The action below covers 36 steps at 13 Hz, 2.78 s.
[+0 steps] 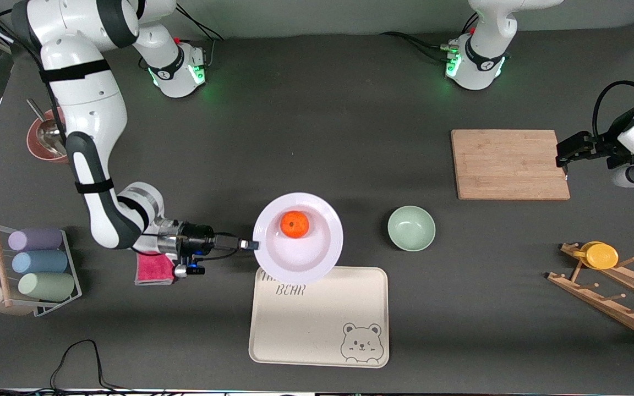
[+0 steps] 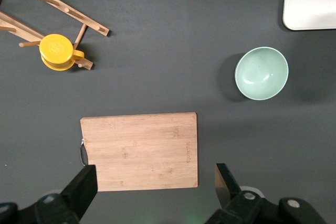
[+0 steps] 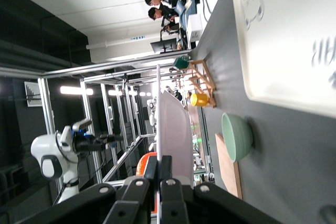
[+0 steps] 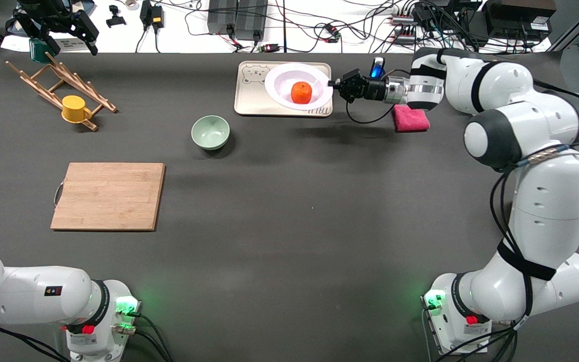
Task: Place orange and plate with both arms
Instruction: 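Carry the plate with the orange using the right gripper onto the bear tray, then release the plate and pull the right gripper back from the tray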
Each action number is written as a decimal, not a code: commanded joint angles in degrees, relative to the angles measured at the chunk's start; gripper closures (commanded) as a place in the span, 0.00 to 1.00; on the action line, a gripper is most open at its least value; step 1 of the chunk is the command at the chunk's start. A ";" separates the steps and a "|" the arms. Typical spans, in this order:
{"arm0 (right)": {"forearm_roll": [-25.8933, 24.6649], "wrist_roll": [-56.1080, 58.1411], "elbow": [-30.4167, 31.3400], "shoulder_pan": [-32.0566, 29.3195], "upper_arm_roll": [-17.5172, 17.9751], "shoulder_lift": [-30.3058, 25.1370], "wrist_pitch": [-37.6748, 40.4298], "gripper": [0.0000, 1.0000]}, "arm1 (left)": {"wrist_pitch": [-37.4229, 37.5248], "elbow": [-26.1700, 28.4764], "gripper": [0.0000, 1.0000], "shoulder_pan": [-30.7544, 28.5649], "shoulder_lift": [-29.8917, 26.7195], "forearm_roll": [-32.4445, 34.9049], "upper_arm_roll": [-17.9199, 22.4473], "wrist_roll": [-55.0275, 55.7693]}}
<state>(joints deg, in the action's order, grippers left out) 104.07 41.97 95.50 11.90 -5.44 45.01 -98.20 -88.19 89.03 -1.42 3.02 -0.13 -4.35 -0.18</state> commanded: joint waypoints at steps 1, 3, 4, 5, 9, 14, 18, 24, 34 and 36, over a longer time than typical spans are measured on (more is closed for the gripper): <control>-1.24 -5.84 -11.80 -0.39 -1.23 7.44 -0.06 1.00 | 1.27 -0.53 0.00 1.16 -0.82 -0.58 1.45 -0.26; -1.24 -6.37 -15.76 -1.00 -1.41 10.26 -1.54 1.00 | 1.36 -0.53 0.00 0.98 -0.82 -0.58 1.44 -0.26; -1.07 -6.29 -17.35 -1.09 -1.41 11.75 -2.42 1.00 | 1.36 -0.53 0.00 0.98 -0.91 -0.58 1.44 -0.26; -1.06 -6.02 -19.28 -1.09 -1.41 13.33 -3.13 1.00 | 1.36 -0.53 0.00 0.98 -0.91 -0.58 1.44 -0.35; -0.45 -6.28 -28.15 -0.92 -1.41 19.57 -8.22 1.00 | 1.36 -0.61 0.00 0.98 -1.00 -0.31 1.44 -0.52; -0.36 -6.28 -37.65 0.31 -0.28 25.91 -16.83 1.00 | 1.53 -0.70 0.00 0.98 -1.08 -0.31 1.27 -0.08; -0.45 -5.41 -38.63 0.40 3.07 26.97 -21.15 1.00 | 1.45 -0.70 0.00 1.07 -1.00 -0.31 1.27 -0.08; -0.36 -3.39 -38.72 1.11 3.33 28.20 -22.29 1.00 | 1.36 -0.70 0.00 1.16 -0.91 -0.40 1.27 -0.17; -0.27 -4.35 -38.63 0.67 4.92 27.77 -22.38 0.00 | 1.18 -0.70 0.00 1.16 -0.73 -0.58 1.18 -0.17; -0.36 -4.44 -38.55 0.58 4.83 27.50 -22.38 0.00 | 1.09 -0.70 0.00 1.16 -0.73 -0.58 1.18 -0.26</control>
<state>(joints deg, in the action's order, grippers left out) 103.91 38.32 58.21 12.83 -0.99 71.82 -119.70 -88.07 88.64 -1.11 2.90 -0.13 -3.88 -0.18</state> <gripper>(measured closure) 0.176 0.000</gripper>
